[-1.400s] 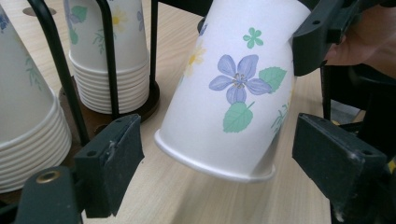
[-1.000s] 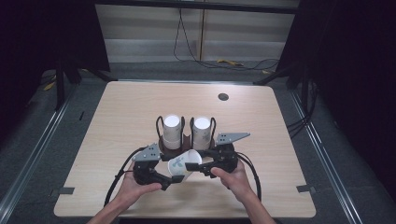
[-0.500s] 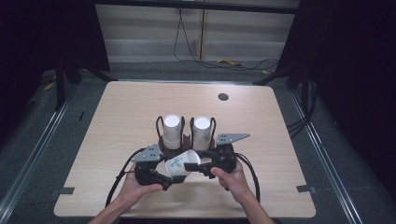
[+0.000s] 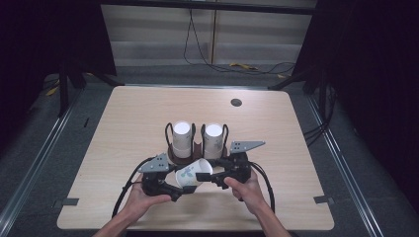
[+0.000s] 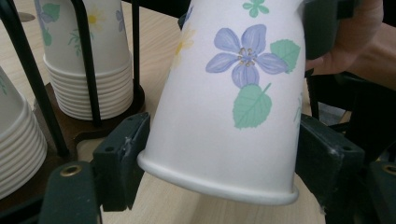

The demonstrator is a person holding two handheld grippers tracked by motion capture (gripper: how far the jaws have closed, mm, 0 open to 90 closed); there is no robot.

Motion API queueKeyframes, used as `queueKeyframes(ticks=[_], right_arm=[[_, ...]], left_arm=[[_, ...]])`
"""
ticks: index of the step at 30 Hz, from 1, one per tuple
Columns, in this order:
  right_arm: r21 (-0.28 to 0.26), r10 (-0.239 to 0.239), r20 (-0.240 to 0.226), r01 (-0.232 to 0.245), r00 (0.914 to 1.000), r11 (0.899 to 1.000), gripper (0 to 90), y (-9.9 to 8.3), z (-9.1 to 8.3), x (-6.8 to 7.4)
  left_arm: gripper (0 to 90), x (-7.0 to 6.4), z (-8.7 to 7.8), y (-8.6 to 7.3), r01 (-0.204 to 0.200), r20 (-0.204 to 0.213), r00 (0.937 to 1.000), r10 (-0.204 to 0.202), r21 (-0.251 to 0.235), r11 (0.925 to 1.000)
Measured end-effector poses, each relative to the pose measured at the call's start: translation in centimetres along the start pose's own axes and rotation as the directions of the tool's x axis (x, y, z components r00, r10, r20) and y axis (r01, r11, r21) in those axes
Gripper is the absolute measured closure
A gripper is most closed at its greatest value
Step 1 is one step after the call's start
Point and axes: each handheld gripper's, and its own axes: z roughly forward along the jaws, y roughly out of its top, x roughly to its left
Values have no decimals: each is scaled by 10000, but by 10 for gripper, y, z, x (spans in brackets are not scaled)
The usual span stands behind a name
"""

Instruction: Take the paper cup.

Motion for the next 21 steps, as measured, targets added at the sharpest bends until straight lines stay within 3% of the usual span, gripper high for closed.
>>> queueKeyframes(ticks=[5,14,17,21], right_arm=[[92,-180,53,180,9998,9998,340,0,1,1],[204,-296,442,287,9986,9994,213,0,2,2],[271,-379,511,366,9980,9990,214,1,2,1],[367,-476,652,453,9967,9983,196,4,0,0]], left_arm=[[262,-1,-1,0,-44,6,10000,44,-34,10000],[263,0,-3,0,92,33,10000,-92,-8,10000],[263,4,-5,1,173,-2,9999,-173,15,9998],[262,8,-10,1,356,-274,9990,-352,124,9993]])
